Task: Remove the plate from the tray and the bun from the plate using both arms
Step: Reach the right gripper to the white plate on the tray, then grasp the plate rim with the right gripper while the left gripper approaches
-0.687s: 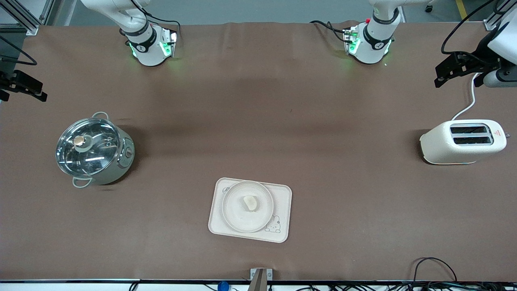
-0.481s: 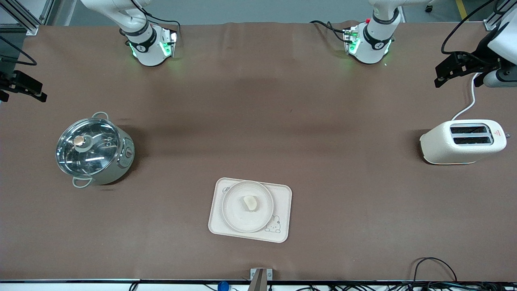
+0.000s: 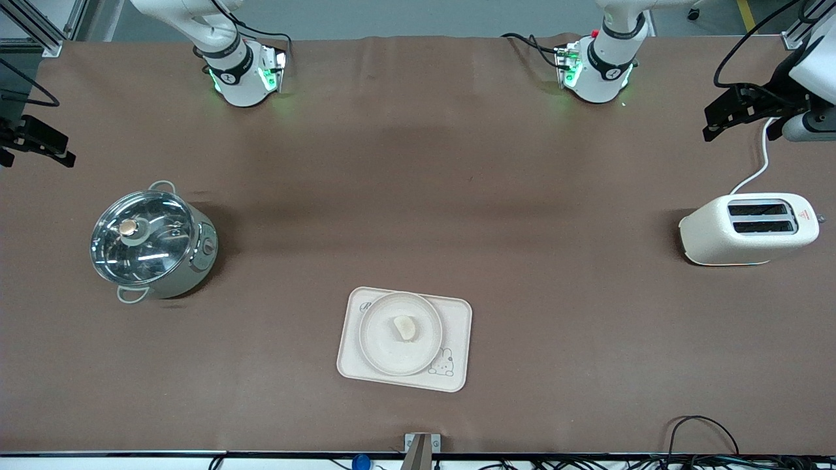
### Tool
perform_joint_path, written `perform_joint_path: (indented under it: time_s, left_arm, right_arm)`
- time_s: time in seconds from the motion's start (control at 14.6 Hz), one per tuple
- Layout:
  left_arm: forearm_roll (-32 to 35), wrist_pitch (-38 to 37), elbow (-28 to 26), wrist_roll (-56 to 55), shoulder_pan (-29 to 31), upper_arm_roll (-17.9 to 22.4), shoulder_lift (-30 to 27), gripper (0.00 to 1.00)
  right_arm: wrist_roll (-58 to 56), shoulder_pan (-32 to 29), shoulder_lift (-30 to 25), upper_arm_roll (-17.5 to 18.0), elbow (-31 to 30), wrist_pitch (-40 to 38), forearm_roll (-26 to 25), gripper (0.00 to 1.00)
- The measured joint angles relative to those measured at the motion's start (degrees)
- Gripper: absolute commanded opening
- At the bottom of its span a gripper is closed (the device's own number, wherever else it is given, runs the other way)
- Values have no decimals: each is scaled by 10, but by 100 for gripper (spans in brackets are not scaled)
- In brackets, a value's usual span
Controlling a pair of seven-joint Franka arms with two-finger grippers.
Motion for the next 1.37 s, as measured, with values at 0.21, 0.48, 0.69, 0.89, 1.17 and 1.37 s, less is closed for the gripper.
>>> perform_joint_path:
  time_s: [0.21, 0.48, 0.69, 0.89, 1.17, 1.37]
  left_arm:
    - [0, 0, 0, 0, 1, 0, 0, 100]
    - [0, 0, 0, 0, 2, 0, 0, 100]
    - [0, 0, 0, 0, 2, 0, 0, 100]
    - [0, 0, 0, 0, 3, 1, 3, 100]
    - [0, 2, 0, 0, 3, 1, 15, 100]
    - [0, 5, 0, 0, 2, 0, 20, 100]
  right_arm:
    - [0, 0, 28, 1, -6, 36, 78, 100]
    - [4, 28, 124, 9, -12, 144, 149, 100]
    - [5, 57, 201, 10, -9, 218, 211, 100]
    - [8, 99, 267, 12, -5, 299, 273, 100]
    - [72, 157, 366, 22, 6, 400, 332, 100]
    - [120, 193, 435, 30, 42, 471, 347, 100]
